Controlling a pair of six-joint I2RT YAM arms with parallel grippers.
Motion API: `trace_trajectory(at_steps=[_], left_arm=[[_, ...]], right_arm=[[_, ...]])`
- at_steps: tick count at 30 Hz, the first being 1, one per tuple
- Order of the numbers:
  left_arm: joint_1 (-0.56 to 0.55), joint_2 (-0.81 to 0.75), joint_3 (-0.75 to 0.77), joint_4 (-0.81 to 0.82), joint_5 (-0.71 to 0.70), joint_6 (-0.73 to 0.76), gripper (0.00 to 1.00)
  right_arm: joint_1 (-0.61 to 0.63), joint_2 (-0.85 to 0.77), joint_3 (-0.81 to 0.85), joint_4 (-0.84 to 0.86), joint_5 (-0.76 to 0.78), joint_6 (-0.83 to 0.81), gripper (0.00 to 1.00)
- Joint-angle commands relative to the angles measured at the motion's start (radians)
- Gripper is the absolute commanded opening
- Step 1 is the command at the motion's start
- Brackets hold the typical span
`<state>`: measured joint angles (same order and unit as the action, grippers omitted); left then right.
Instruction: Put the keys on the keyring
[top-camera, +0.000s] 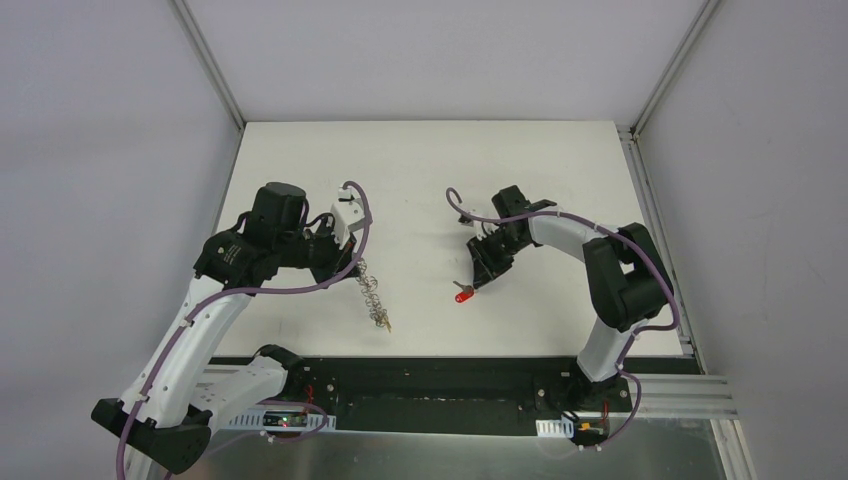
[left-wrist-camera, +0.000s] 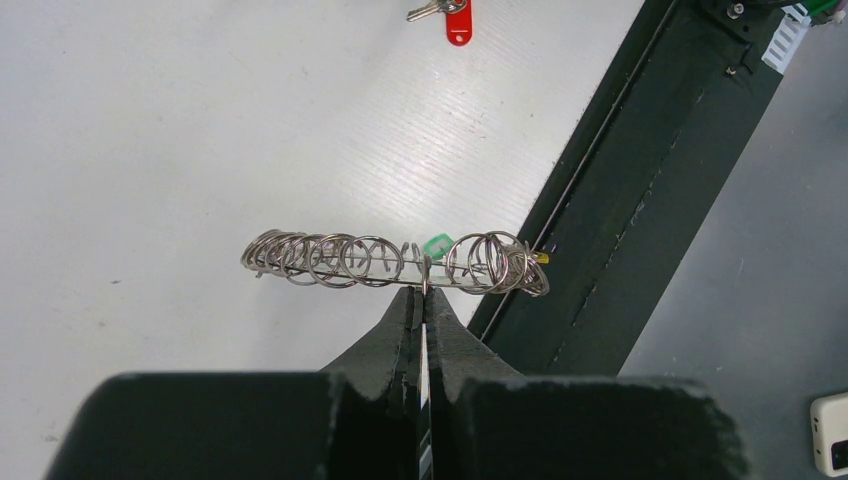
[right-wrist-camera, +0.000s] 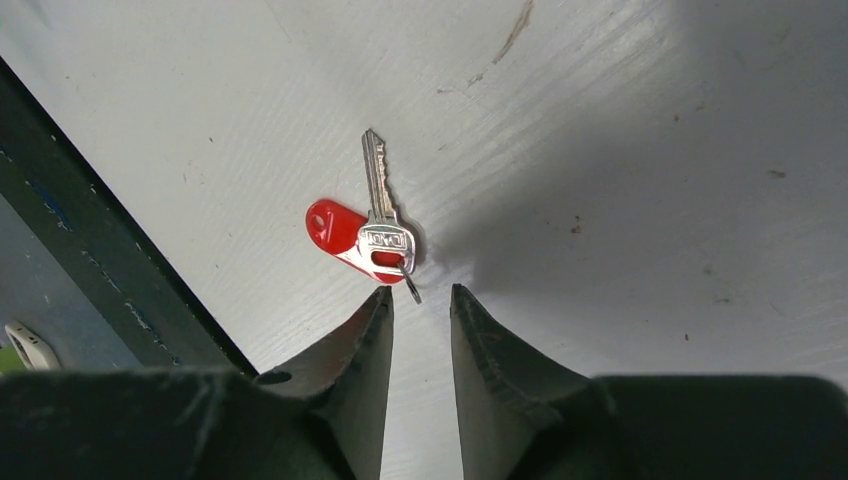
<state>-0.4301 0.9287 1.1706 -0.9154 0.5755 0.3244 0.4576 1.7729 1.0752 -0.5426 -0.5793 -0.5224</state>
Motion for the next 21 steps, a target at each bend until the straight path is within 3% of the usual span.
trace_trajectory(at_steps=[1, 7, 21], left_arm=[[0.006, -0.016, 0.027, 0.035, 0.034, -0.001, 0.00], [0.007, -0.018, 0.020, 0.036, 0.033, 0.003, 0.00], [0.007, -0.027, 0.017, 0.026, 0.025, 0.009, 0.00]], right_arm=[[0.011, -0.002, 0.029, -0.035, -0.028, -0.044, 0.30], [0.029, 0.020, 0.032, -0.030, -0.045, -0.048, 0.27], [0.041, 0.025, 0.053, -0.043, -0.047, -0.060, 0.06]])
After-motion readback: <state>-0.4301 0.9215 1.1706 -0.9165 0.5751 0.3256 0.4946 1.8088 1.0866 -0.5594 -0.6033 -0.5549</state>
